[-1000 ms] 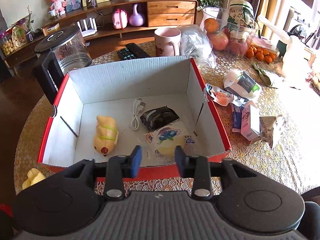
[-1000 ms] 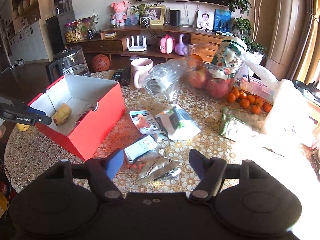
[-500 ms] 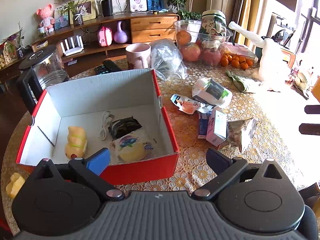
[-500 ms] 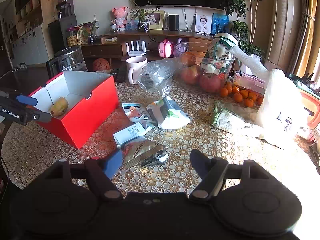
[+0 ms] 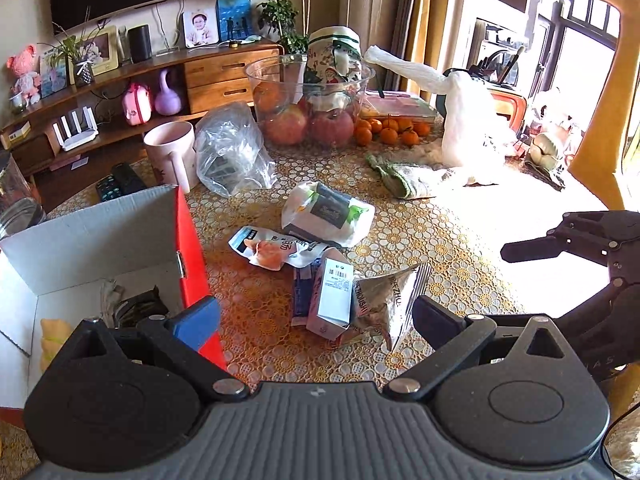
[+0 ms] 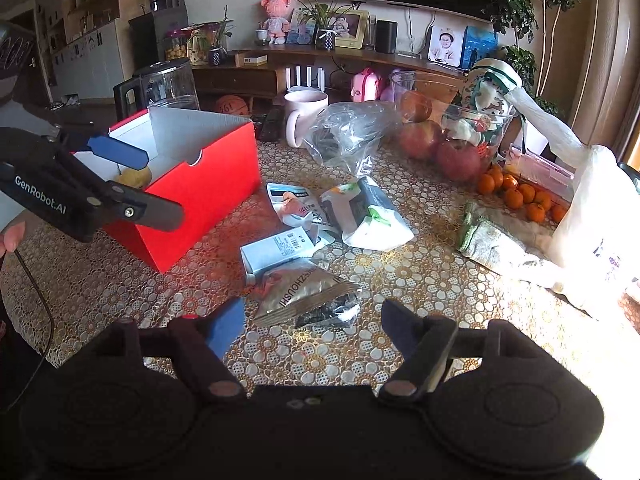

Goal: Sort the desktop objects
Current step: 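Move the left tool to the white milk carton while the right tool approaches the silver snack bag, then close the left tool on the milk carton while the right tool grasps the silver ZHOUSHI bag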

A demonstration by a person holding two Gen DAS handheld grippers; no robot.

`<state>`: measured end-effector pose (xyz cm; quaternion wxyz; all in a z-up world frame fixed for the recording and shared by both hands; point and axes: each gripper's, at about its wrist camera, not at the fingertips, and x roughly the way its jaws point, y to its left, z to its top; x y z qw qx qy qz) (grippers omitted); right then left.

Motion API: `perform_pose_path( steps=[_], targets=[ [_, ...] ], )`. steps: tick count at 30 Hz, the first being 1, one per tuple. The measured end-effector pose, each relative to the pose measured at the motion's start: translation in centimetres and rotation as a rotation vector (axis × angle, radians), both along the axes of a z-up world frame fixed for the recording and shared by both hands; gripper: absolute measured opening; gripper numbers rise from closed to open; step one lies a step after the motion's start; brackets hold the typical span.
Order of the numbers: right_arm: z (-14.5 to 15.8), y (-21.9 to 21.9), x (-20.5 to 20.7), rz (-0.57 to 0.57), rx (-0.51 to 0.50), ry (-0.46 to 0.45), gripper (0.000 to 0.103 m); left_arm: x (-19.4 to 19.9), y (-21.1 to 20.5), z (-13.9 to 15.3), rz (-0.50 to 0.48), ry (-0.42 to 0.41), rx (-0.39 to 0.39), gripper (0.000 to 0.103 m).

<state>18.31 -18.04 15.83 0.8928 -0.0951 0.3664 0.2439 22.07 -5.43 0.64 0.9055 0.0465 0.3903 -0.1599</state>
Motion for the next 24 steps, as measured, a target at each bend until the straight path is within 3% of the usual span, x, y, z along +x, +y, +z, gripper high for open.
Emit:
perform_pose_path(
  steps=[5, 15, 24],
  targets=[
    [-0.7, 1.2, 0.6, 0.042, -0.029, -0.014, 0.076, 2.3, -1.6, -0.8, -0.014, 0.044, 0.011, 0.103],
    [-3.0, 3.8, 3.4, 0.113, -0.066, -0.021, 0.076, 7.6, -2.6, -2.8, -0.002, 0.133, -0.054, 0.103],
    [-5.2, 5.5, 5.0, 0.181, -0.11, -0.039, 0.076, 10.4, -3.1, -5.8, -0.021, 0.222, -0.035, 0.103]
  ],
)
